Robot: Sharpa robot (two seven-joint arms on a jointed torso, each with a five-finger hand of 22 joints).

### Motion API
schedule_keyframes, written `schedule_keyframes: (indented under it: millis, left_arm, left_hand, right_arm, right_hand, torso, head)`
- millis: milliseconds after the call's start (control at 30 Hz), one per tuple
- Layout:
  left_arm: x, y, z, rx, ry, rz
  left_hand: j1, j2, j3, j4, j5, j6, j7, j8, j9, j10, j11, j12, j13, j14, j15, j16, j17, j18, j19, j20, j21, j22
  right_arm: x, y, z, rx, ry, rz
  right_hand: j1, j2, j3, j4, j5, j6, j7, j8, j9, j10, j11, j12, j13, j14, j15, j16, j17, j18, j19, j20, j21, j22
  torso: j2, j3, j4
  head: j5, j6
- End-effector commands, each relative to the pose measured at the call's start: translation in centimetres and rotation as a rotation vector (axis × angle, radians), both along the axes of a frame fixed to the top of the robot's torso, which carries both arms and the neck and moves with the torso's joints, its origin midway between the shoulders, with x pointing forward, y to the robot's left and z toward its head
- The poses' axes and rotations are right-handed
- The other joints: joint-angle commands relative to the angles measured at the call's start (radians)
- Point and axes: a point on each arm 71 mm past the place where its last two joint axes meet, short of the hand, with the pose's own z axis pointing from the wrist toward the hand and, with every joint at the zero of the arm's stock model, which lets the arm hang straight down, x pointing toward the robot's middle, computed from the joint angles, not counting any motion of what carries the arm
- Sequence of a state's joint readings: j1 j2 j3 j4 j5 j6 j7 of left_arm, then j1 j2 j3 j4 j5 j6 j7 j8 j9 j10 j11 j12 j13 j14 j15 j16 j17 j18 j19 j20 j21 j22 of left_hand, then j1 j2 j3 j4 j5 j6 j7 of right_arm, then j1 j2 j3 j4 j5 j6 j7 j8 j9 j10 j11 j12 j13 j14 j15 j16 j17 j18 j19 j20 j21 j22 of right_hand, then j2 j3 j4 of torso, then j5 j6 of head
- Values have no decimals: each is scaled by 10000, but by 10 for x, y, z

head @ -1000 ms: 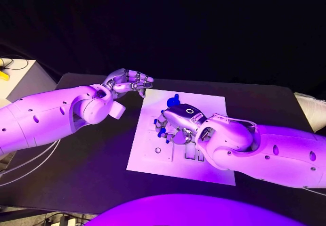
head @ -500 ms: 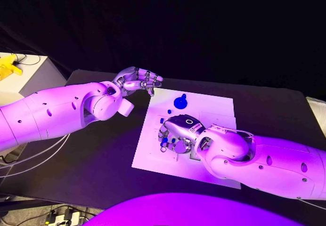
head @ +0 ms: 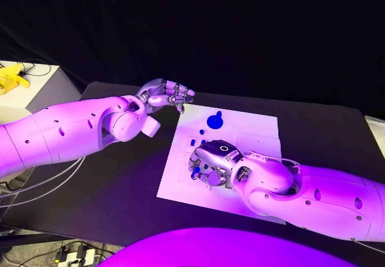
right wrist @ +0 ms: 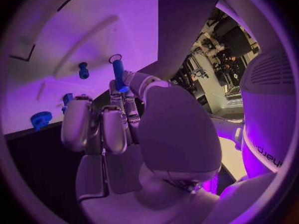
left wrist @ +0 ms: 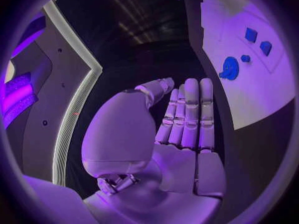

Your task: Assemble the parts on the task board

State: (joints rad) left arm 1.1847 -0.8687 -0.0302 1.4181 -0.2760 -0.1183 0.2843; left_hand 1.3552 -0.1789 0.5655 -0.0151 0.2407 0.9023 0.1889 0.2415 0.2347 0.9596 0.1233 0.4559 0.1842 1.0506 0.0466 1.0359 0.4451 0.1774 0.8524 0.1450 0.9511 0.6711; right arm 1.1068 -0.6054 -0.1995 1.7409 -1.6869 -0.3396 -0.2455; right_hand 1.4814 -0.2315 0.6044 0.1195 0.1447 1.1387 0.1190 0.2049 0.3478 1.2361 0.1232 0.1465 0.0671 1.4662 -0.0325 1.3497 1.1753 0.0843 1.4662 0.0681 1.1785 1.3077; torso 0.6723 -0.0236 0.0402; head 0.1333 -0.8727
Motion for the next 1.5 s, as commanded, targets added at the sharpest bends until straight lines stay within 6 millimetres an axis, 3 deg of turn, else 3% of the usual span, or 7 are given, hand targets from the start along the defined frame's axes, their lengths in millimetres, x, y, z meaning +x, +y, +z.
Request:
schedule_keyframes:
  millis: [33,1200,1267,1367,1500]
  left_arm:
    - [0,-3,1,-134,15,-160]
    - [0,-3,0,-126,37,-169]
    - [0,-3,0,-124,37,-165]
    - [0,-3,0,-121,38,-158]
    - [0,-3,0,-118,40,-155]
  left_hand:
    - [23,95,-20,31,31,-78,25,33,-9,-61,4,51,-10,59,18,-37,-12,64,29,2,-47,-17]
    - [19,98,-23,37,31,-82,21,46,-16,-70,2,66,-24,68,17,-36,-9,67,37,3,-57,-26]
    - [19,98,-23,37,31,-82,21,46,-16,-70,2,66,-24,68,17,-36,-9,67,37,3,-57,-26]
    - [7,99,-28,48,32,-91,23,55,-24,-83,4,76,-39,72,18,-39,-7,67,42,5,-68,-36]
    - [7,99,-28,48,32,-91,23,55,-24,-83,4,76,-39,72,18,-39,-7,67,42,5,-68,-36]
  right_arm:
    - [-2,1,-2,-177,-47,170]
    - [-3,4,-20,-672,-29,125]
    - [-3,5,-21,-657,59,204]
    - [-3,5,-22,-594,222,352]
    - [-4,5,-23,-499,373,469]
  right_hand:
    - [12,112,563,-531,63,-3,10,46,9,942,-808,63,608,194,-51,-49,1,-176,261,-90,-20,1401]
    - [-111,117,608,-618,71,-60,35,28,31,891,-785,-9,630,178,-37,-95,-55,-155,227,-82,-154,1373]
    - [-312,105,579,-687,160,-291,127,-91,22,645,-701,-199,613,185,35,-94,-36,-135,176,-39,-326,1336]
    - [-815,-98,301,-632,604,-821,247,-391,-45,115,-515,-574,500,78,199,-299,-361,-54,8,87,-943,1165]
    - [-1315,-435,-113,-526,671,-1311,259,-656,-80,-889,-333,-833,178,-379,366,-967,-1336,212,-480,261,-2700,604]
  torso:
    - [5,-1,4]
    - [-6,-21,4]
    - [-6,-22,-1]
    - [-13,-18,-10]
    - [-15,-20,-5]
  head:
    - [1,1]
    - [-17,1]
    - [-13,1]
    - [-14,1]
    - [-21,1]
